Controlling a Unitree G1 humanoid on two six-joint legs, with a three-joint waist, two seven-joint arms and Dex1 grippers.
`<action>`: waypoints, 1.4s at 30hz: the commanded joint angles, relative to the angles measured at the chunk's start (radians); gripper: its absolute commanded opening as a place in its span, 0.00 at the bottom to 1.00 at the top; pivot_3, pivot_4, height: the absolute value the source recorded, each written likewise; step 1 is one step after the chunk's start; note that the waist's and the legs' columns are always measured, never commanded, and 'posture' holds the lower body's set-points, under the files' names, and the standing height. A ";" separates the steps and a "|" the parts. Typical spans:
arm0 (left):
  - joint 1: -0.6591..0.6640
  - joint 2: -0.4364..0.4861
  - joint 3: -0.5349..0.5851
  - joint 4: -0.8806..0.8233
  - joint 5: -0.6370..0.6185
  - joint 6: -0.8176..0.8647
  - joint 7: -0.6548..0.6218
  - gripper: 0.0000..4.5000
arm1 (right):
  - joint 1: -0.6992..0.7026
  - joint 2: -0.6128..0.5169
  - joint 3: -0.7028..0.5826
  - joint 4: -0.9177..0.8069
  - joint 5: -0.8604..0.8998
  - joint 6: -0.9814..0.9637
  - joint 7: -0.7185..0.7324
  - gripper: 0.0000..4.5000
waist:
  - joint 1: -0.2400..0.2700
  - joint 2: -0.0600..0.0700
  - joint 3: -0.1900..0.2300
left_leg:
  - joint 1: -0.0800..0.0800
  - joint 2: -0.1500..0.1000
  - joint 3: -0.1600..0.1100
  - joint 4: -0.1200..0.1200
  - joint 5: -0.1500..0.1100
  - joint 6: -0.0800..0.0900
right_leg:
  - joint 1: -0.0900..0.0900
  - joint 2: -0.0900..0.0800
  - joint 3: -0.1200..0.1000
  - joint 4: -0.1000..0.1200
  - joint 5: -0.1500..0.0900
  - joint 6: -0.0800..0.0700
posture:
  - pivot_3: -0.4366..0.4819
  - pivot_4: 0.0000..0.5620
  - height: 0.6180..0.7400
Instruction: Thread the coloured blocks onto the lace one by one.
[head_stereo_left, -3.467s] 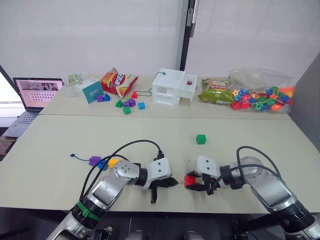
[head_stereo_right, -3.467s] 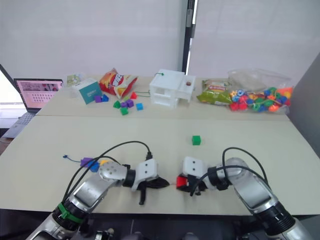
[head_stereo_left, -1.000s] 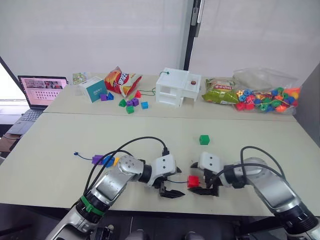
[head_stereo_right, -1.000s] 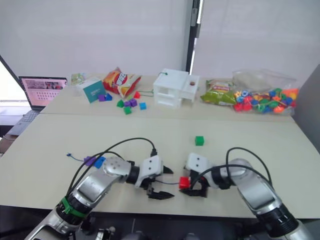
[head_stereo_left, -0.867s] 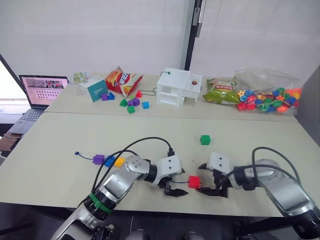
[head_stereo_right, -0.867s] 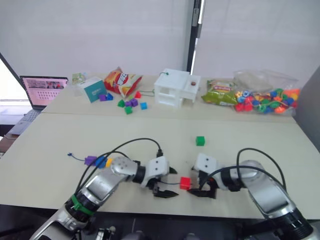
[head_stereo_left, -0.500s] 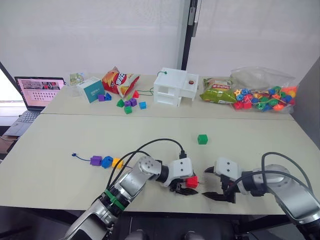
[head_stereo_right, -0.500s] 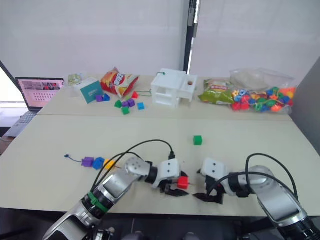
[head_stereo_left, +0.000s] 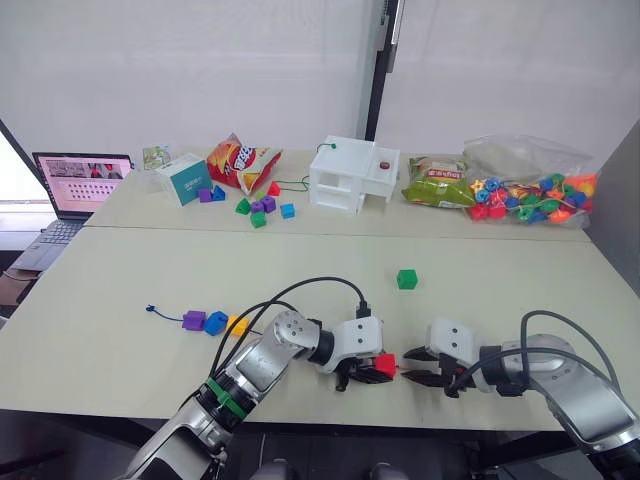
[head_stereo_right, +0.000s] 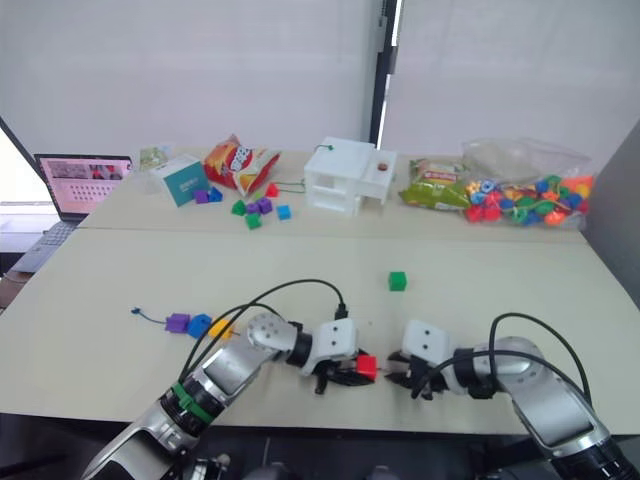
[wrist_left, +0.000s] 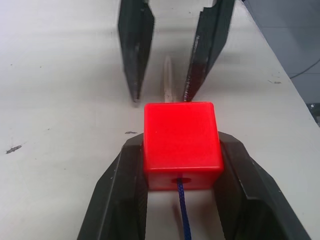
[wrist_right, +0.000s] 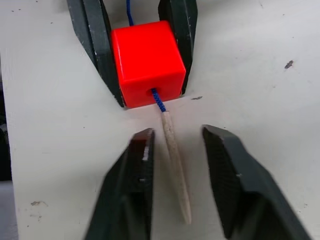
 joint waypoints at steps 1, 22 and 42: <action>-0.014 0.001 0.004 -0.005 0.002 -0.015 -0.015 0.27 | 0.005 -0.008 -0.020 0.002 -0.005 -0.019 -0.003 0.01 | 0.000 0.000 0.000 | 0.000 0.000 0.000 0.000 0.000 0.000 | 0.000 0.000 0.000 0.000 0.000 0.000 | 0.48 0.27 1.00; 0.116 0.675 0.294 0.188 -0.016 -0.295 -0.272 0.27 | -0.073 -0.013 0.045 -0.073 0.001 0.027 0.056 0.00 | -0.027 0.000 0.000 | 0.006 0.002 0.000 -0.007 0.000 -0.001 | 0.000 0.001 0.001 0.001 -0.001 -0.003 | 0.48 0.27 1.00; 0.092 0.633 0.418 -0.055 -0.245 -0.049 -0.312 0.99 | -0.166 0.012 0.128 -0.033 -0.031 0.048 0.072 0.00 | -0.015 -0.001 0.001 | 0.001 0.003 0.002 -0.007 0.001 -0.002 | -0.005 0.001 -0.001 0.002 -0.001 -0.003 | 0.48 0.27 1.00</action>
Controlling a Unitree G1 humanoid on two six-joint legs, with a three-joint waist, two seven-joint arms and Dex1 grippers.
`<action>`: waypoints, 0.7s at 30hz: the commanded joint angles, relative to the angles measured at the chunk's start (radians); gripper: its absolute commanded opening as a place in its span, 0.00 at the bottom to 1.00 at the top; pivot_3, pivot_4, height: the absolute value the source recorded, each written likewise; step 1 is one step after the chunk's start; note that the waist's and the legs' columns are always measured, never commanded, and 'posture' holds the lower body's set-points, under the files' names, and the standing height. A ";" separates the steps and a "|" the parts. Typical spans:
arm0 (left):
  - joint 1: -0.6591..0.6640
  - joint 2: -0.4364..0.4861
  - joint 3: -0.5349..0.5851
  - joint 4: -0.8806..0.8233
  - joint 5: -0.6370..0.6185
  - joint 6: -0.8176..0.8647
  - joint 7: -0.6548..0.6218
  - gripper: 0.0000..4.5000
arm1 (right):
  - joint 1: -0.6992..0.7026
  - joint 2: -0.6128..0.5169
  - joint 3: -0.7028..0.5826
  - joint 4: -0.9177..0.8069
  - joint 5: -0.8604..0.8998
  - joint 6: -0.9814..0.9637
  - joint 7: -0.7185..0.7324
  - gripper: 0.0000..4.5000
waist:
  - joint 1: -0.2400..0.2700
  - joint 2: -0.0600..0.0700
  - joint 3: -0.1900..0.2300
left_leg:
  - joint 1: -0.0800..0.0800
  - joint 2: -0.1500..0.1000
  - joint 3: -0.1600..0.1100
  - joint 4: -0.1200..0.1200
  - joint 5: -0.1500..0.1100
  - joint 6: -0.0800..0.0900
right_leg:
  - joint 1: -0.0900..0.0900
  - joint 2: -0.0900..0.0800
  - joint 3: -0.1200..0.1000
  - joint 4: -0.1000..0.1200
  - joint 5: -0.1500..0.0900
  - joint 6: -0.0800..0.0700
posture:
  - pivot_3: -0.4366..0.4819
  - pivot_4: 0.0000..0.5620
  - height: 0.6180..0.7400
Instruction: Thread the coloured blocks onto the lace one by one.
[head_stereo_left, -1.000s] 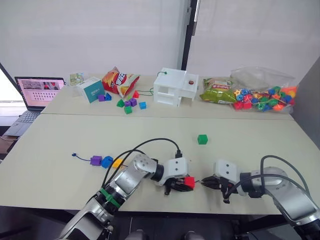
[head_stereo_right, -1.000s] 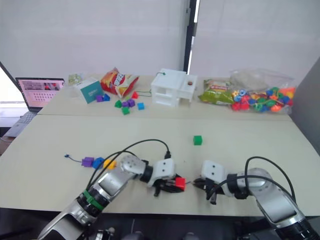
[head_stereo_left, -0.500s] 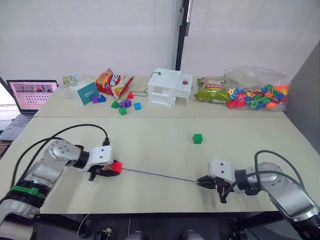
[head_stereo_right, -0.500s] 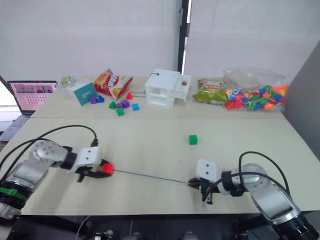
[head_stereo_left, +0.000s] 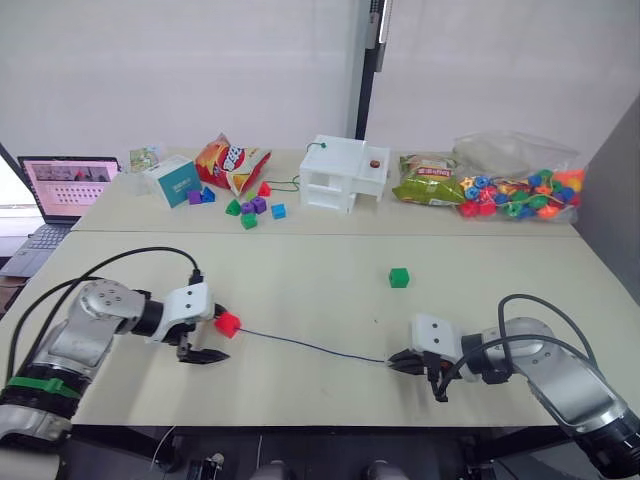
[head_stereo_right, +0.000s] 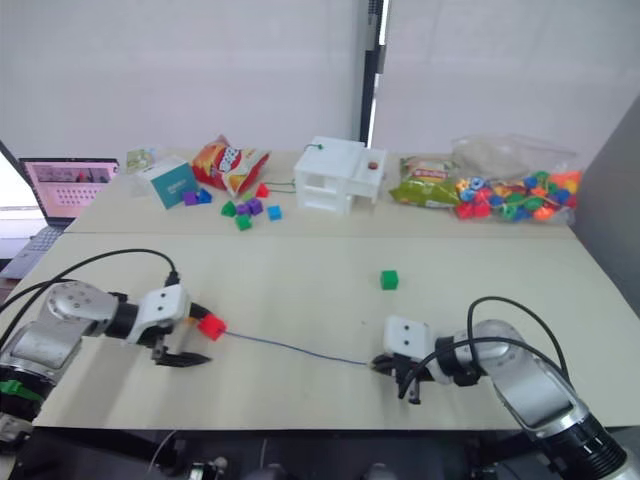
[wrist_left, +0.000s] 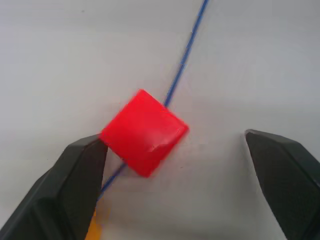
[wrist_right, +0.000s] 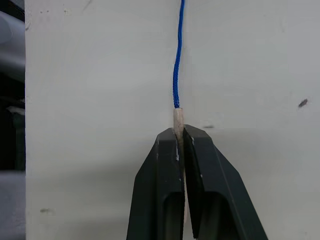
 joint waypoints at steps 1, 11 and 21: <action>-0.025 -0.028 0.017 -0.174 -0.097 0.148 -0.007 0.99 | -0.020 0.008 0.011 -0.017 -0.009 0.019 -0.001 0.00 | 0.003 0.000 0.000 | -0.001 0.000 0.000 0.000 0.000 0.000 | 0.000 0.000 0.000 0.000 0.000 0.000 | 0.48 0.27 1.00; -0.046 -0.373 -0.247 -0.301 0.065 0.190 0.222 0.99 | -0.053 0.033 0.048 -0.010 -0.035 0.059 -0.016 0.00 | 0.015 -0.002 0.001 | 0.000 -0.001 -0.001 0.005 0.000 0.000 | 0.003 0.001 0.000 0.000 0.001 0.001 | 0.48 0.27 1.00; -0.107 -0.543 -0.322 -0.164 0.114 0.155 0.262 0.99 | -0.045 0.029 0.047 -0.032 -0.037 0.082 -0.025 0.00 | 0.014 -0.002 0.001 | 0.000 0.000 -0.001 0.006 0.000 0.000 | 0.003 0.002 0.000 0.001 0.001 0.001 | 0.48 0.27 1.00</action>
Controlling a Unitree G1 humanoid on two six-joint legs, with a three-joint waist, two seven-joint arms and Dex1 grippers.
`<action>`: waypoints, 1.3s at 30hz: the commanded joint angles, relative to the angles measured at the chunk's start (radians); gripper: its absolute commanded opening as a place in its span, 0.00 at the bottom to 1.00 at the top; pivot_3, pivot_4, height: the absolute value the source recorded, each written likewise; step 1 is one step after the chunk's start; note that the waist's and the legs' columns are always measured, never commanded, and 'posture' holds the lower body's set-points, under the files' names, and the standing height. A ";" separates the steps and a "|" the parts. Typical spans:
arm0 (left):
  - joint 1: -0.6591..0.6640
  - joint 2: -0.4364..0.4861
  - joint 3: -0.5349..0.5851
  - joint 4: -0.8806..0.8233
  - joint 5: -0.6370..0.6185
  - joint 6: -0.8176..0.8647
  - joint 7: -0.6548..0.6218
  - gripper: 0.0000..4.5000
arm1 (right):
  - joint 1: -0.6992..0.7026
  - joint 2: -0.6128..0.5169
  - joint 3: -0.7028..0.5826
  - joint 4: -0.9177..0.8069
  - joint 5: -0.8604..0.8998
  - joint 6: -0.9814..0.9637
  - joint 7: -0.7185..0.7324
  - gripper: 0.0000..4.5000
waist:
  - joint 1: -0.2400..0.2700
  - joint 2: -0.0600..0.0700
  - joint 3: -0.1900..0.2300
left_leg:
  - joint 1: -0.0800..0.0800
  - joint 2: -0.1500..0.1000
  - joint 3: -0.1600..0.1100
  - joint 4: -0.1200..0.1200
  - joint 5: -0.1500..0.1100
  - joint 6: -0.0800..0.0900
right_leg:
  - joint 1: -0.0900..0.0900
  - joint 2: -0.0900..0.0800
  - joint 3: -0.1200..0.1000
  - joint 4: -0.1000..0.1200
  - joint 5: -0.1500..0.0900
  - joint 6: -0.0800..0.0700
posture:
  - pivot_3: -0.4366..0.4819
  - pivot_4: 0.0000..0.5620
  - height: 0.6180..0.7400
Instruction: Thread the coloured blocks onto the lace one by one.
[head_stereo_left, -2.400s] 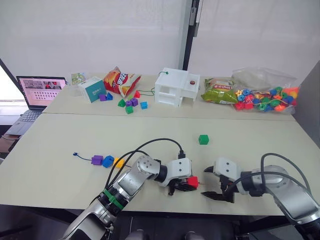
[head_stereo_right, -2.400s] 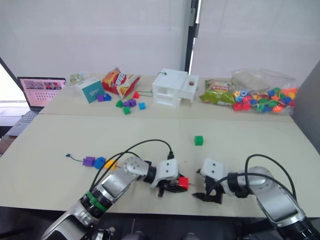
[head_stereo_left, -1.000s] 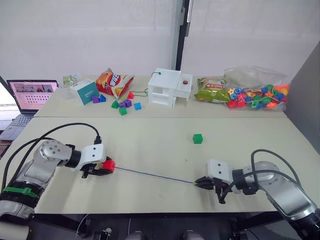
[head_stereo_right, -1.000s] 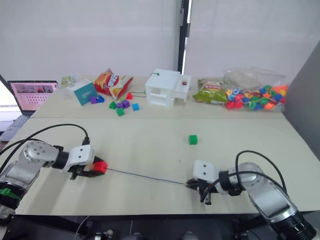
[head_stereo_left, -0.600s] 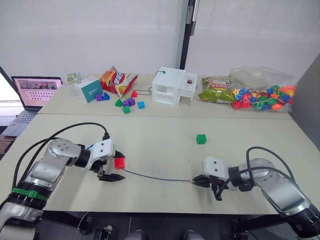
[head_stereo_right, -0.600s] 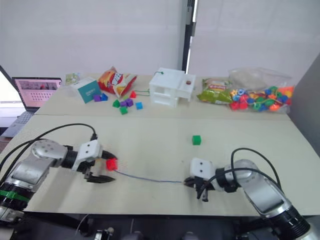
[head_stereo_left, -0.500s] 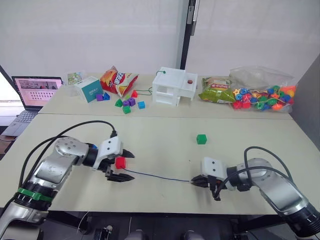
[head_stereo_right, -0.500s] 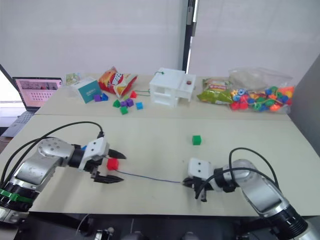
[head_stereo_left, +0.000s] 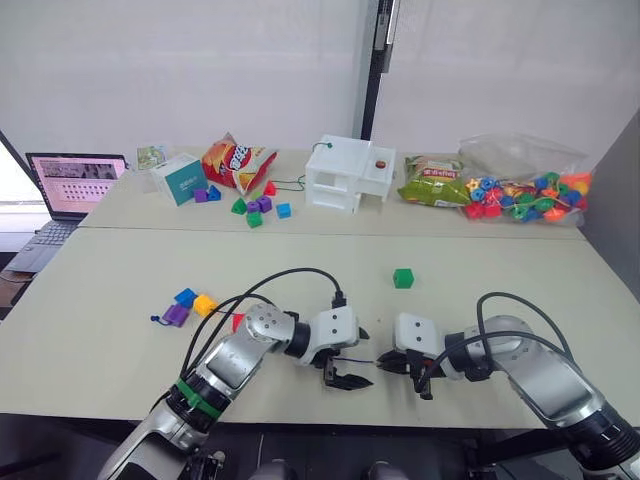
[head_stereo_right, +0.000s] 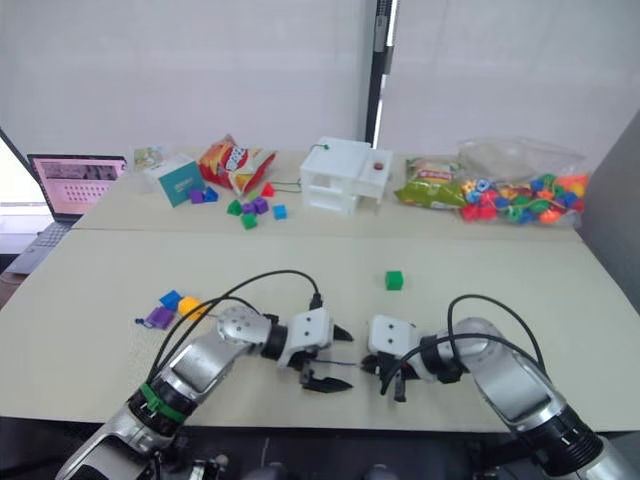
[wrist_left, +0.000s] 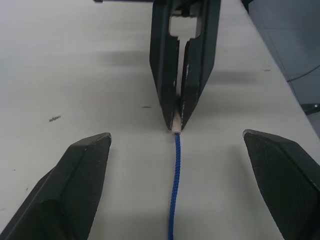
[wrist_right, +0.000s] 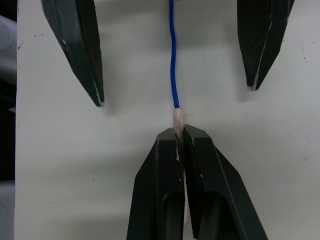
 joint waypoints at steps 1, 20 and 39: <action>-0.022 -0.015 -0.009 -0.004 0.005 -0.029 -0.012 0.99 | 0.006 -0.011 -0.017 -0.028 0.000 0.007 -0.003 0.00 | 0.000 0.000 0.000 | 0.000 0.000 0.000 0.000 0.000 0.000 | 0.000 0.000 0.000 0.000 0.000 0.000 | 0.48 0.27 1.00; -0.034 -0.030 -0.012 0.021 0.025 -0.037 -0.013 0.13 | 0.011 -0.016 -0.019 -0.030 0.001 0.013 -0.011 0.00 | 0.001 0.000 0.000 | 0.000 0.000 0.000 0.000 0.000 0.000 | 0.000 -0.001 0.000 0.000 0.000 0.000 | 0.48 0.27 1.00; -0.041 -0.048 0.006 0.024 0.025 -0.035 -0.009 0.00 | 0.028 -0.016 -0.057 -0.050 0.033 0.040 -0.021 0.38 | 0.002 0.000 0.000 | 0.000 0.000 0.000 0.001 0.000 0.000 | 0.000 -0.001 0.000 0.000 0.000 0.000 | 0.48 0.27 1.00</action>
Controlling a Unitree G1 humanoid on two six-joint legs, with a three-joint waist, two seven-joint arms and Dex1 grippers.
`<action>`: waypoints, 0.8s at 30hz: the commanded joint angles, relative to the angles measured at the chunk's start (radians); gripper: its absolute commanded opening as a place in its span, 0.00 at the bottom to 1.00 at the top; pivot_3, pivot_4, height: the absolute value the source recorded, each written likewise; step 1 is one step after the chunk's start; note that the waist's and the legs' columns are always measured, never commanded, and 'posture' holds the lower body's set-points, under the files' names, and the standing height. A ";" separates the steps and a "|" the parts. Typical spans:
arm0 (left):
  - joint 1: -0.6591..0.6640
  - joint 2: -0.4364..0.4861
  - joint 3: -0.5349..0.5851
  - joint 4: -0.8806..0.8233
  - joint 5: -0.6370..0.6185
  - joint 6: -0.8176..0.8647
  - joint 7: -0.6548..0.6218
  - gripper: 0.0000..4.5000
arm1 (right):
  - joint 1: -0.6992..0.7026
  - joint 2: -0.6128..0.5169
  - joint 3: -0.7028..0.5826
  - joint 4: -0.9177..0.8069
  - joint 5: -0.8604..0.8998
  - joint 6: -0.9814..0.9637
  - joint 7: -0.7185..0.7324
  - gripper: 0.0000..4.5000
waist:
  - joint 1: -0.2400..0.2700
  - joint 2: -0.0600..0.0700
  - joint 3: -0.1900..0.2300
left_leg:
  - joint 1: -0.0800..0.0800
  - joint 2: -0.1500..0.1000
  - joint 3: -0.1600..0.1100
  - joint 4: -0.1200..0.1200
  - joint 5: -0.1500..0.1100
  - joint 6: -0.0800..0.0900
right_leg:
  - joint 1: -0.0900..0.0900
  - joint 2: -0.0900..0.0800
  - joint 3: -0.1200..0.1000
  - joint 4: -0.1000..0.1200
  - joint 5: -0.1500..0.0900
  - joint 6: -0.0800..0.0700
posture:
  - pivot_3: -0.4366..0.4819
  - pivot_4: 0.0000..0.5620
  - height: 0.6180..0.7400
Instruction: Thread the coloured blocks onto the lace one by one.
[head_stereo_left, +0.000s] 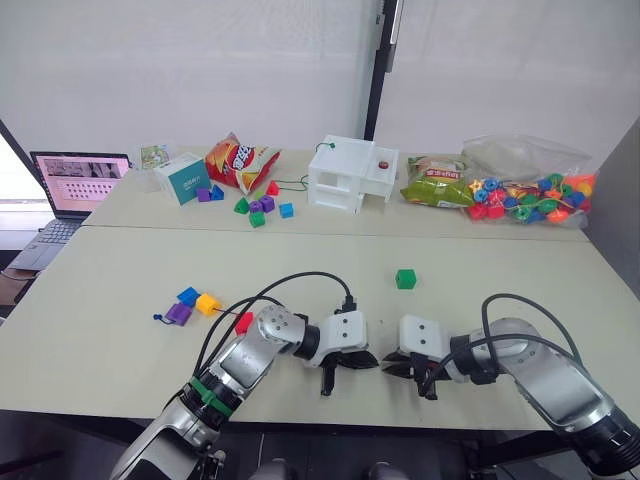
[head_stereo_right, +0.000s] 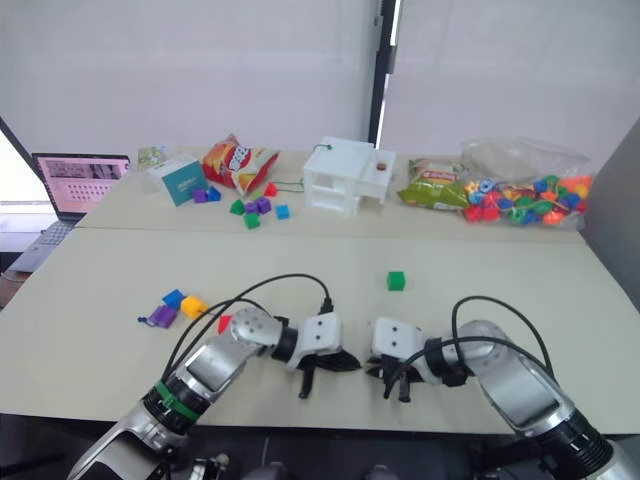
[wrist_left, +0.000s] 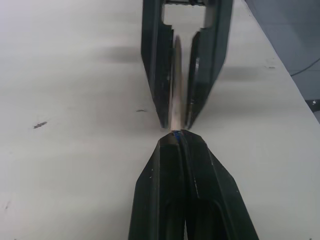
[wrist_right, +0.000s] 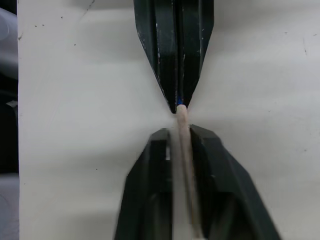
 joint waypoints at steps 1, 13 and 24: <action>-0.014 0.009 0.029 -0.013 -0.017 -0.014 -0.008 0.00 | 0.008 -0.002 -0.045 -0.025 0.028 0.014 -0.010 0.46 | 0.000 0.000 0.000 | 0.000 0.000 0.000 0.000 0.000 0.000 | 0.000 0.000 0.000 0.000 0.000 0.000 | 0.48 0.27 1.00; 0.034 0.127 0.134 -0.034 -0.097 -0.003 -0.074 0.00 | 0.052 0.032 -0.256 -0.027 0.156 0.119 -0.107 1.00 | 0.001 0.000 0.000 | 0.000 0.000 0.000 0.000 0.000 0.000 | 0.000 0.000 0.000 0.000 0.000 0.000 | 0.48 0.27 1.00; 0.098 0.245 0.217 -0.066 -0.173 0.027 -0.137 0.00 | 0.094 0.265 -0.386 -0.041 0.144 0.199 -0.457 1.00 | 0.000 0.000 0.000 | -0.001 -0.001 0.000 -0.001 0.000 0.000 | -0.002 -0.002 0.000 0.001 0.000 0.000 | 0.48 0.27 1.00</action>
